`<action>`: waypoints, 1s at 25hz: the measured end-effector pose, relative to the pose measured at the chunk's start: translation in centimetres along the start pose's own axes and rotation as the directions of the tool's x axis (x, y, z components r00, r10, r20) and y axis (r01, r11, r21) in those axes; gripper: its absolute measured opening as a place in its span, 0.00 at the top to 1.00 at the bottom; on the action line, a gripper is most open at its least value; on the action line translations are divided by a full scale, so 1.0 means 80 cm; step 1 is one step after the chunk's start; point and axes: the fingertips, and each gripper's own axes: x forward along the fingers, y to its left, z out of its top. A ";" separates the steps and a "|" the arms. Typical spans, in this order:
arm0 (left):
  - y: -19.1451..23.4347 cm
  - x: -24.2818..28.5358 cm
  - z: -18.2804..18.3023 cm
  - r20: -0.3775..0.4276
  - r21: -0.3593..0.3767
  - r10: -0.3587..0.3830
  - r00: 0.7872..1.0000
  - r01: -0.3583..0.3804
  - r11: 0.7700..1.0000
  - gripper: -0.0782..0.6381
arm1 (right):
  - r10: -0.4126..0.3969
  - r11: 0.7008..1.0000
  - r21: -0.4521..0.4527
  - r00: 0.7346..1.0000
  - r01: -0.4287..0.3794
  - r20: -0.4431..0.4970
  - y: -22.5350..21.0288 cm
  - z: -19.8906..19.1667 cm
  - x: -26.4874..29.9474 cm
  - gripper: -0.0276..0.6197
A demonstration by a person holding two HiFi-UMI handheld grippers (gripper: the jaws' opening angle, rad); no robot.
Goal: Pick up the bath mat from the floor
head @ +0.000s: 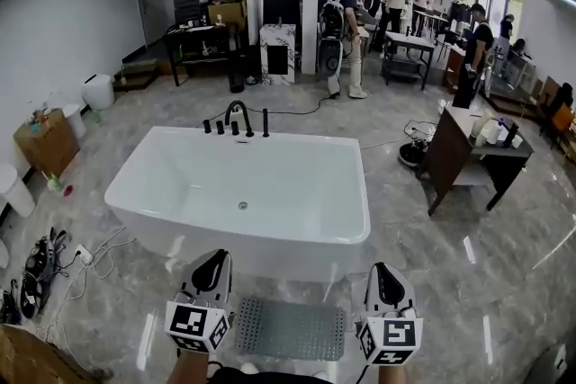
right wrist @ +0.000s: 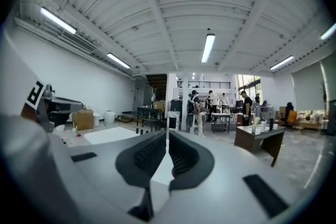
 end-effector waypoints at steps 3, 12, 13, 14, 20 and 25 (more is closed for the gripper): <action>-0.026 0.008 -0.003 -0.002 0.013 -0.031 1.000 0.031 0.999 0.85 | 0.017 1.000 0.011 1.000 -0.018 0.020 0.012 0.006 0.003 0.92; -0.026 0.010 -0.009 -0.005 -0.023 -0.038 0.999 0.038 0.999 0.85 | 0.021 1.000 -0.023 0.999 -0.020 0.029 0.025 0.004 0.001 0.92; -0.025 0.010 -0.011 -0.009 -0.023 -0.035 0.999 0.035 0.999 0.85 | 0.018 0.999 -0.035 0.999 -0.017 0.027 0.025 0.003 0.001 0.92; -0.024 0.010 -0.013 -0.015 -0.020 -0.032 0.999 0.032 0.999 0.85 | 0.015 0.999 -0.049 1.000 -0.014 0.025 0.026 0.003 0.001 0.92; -0.024 0.003 -0.020 -0.031 -0.014 -0.046 0.998 0.046 0.999 0.86 | 0.019 0.996 -0.084 1.000 -0.018 0.015 0.035 0.002 -0.002 0.92; -0.023 -0.001 -0.020 -0.025 0.001 -0.057 0.998 0.057 0.998 0.87 | 0.022 0.995 -0.099 1.000 -0.020 0.014 0.043 -0.003 -0.004 0.93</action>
